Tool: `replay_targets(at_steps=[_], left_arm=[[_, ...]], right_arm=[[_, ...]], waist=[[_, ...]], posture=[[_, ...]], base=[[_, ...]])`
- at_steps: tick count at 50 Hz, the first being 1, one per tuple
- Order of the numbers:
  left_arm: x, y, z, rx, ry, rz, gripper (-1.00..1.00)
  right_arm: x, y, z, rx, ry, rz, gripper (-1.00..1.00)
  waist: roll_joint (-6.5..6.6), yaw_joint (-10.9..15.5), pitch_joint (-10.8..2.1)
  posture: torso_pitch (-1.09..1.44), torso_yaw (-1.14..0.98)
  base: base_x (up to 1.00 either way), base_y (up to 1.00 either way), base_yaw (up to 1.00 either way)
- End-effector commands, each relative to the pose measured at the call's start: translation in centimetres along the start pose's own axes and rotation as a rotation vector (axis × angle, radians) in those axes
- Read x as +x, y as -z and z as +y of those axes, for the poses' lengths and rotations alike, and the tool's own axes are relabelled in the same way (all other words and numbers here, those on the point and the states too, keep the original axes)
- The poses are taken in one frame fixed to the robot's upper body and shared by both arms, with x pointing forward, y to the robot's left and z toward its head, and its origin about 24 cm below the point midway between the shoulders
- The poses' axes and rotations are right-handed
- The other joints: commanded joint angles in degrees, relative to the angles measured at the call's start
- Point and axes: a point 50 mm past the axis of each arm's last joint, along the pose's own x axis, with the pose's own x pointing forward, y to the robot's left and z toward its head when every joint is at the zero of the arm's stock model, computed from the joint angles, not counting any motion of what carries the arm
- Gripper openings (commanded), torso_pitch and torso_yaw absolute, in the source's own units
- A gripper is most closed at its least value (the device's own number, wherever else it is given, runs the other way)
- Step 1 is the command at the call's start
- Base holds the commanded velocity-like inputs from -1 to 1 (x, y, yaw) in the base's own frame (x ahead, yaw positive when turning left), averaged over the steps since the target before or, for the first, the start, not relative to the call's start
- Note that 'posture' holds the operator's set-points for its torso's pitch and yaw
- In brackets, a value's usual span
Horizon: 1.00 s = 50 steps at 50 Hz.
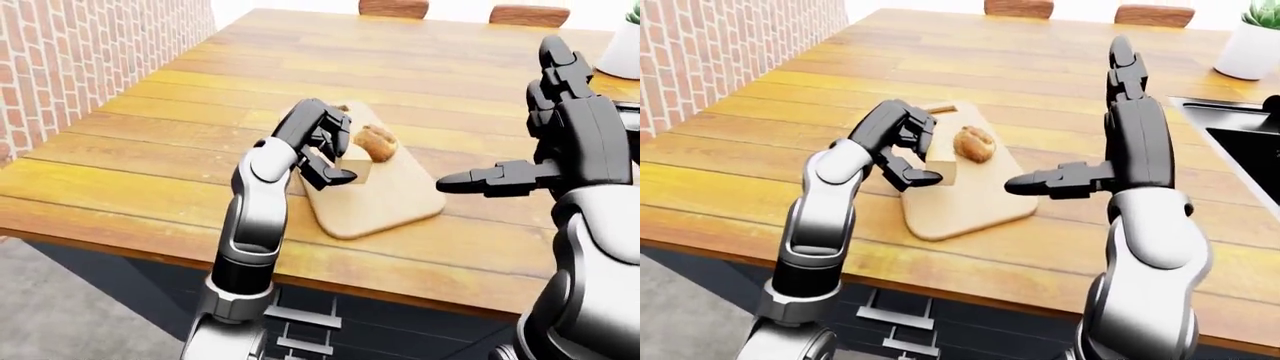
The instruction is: Place the bread and cheese on the cutting board.
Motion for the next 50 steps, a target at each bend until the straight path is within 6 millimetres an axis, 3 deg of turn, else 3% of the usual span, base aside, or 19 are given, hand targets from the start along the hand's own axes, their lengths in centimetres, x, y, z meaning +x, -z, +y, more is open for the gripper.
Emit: replay_targets(at_steps=[1,5,7,8,9,11,13,20,22,23,29,34,37,50], left_arm=[[-0.3,-1.8,0.7,0.028,-0.036,-0.077,-0.73],[-0.4,-1.5,0.6,0.026,-0.034,-0.071,-0.54],[-0.3,-1.3,0.5,0.023,-0.034,-0.068,-0.34],[-0.4,-1.3,0.4,0.023,-0.031,-0.067,-0.05],[-0.4,-1.2,0.4,0.021,-0.029,-0.066,0.38],[-0.4,-1.1,0.4,0.020,-0.029,-0.064,0.40],[-0.4,-1.0,0.4,0.020,-0.030,-0.061,0.57],[-0.5,-0.8,0.3,0.017,-0.029,-0.057,0.48],[-0.5,-0.8,0.4,0.018,-0.030,-0.055,0.61],[-0.5,-0.8,0.4,0.019,-0.031,-0.054,0.83],[-1.0,-1.1,1.1,0.023,-0.057,-0.054,0.81],[-2.3,-2.4,2.9,0.042,-0.109,-0.066,0.84],[-3.0,-2.8,3.8,0.048,-0.141,-0.067,1.00],[-7.9,-3.3,8.4,0.061,-0.312,-0.036,1.00]], right_arm=[[-0.1,-1.0,-0.4,-0.010,0.032,-0.063,1.00],[0.1,-1.4,-0.6,-0.009,0.031,-0.062,1.00],[0.0,-1.2,-0.6,-0.009,0.031,-0.062,1.00],[0.1,-1.6,-0.7,-0.009,0.030,-0.063,1.00],[-0.1,-1.1,-0.5,-0.009,0.029,-0.063,1.00],[-0.2,-1.1,-0.7,-0.010,0.036,-0.067,1.00],[-0.2,-1.2,-0.8,-0.006,0.042,-0.068,1.00],[-0.4,-1.7,-1.3,-0.006,0.051,-0.076,1.00],[-0.5,-1.9,-1.7,-0.012,0.063,-0.081,1.00],[-0.5,-1.9,-1.8,-0.006,0.068,-0.081,1.00],[-0.6,-2.3,-2.6,-0.010,0.087,-0.084,1.00],[-0.8,-2.5,-3.1,-0.017,0.097,-0.089,1.00],[-1.0,-2.5,-3.5,-0.018,0.106,-0.092,1.00],[-1.6,-4.0,-5.7,-0.029,0.144,-0.123,1.00]], waist=[[-0.15,0.0,-1.38],[-0.07,0.0,-1.45],[-0.05,0.0,-1.51],[0.00,0.0,-1.48],[0.01,0.0,-1.44],[0.01,0.0,-1.41],[-0.08,0.0,-1.48],[-0.05,0.0,-1.52],[-0.06,0.0,-1.51],[-0.09,0.0,-1.52],[-0.17,0.0,-1.45],[-0.16,0.0,-1.34],[-0.13,0.0,-1.09],[0.09,-0.1,-0.62]], posture=[[0.00,0.00],[0.00,0.00],[0.00,0.00],[0.00,0.00],[0.00,0.00],[0.00,0.00],[0.00,0.00],[0.00,0.00],[0.00,0.00],[0.00,0.00],[0.00,0.00],[0.00,0.00],[0.00,0.00],[0.00,0.00]], base=[[0.00,0.00,0.00],[0.00,0.00,0.00],[0.00,0.00,0.00],[0.00,0.00,0.00],[0.00,0.00,0.00],[0.00,0.00,0.00],[0.00,0.00,0.00],[0.00,0.00,0.00],[0.00,0.00,0.00],[0.00,0.00,0.00],[0.00,0.00,0.00],[0.00,0.00,0.00],[0.00,0.00,0.00],[0.00,0.00,0.00]])
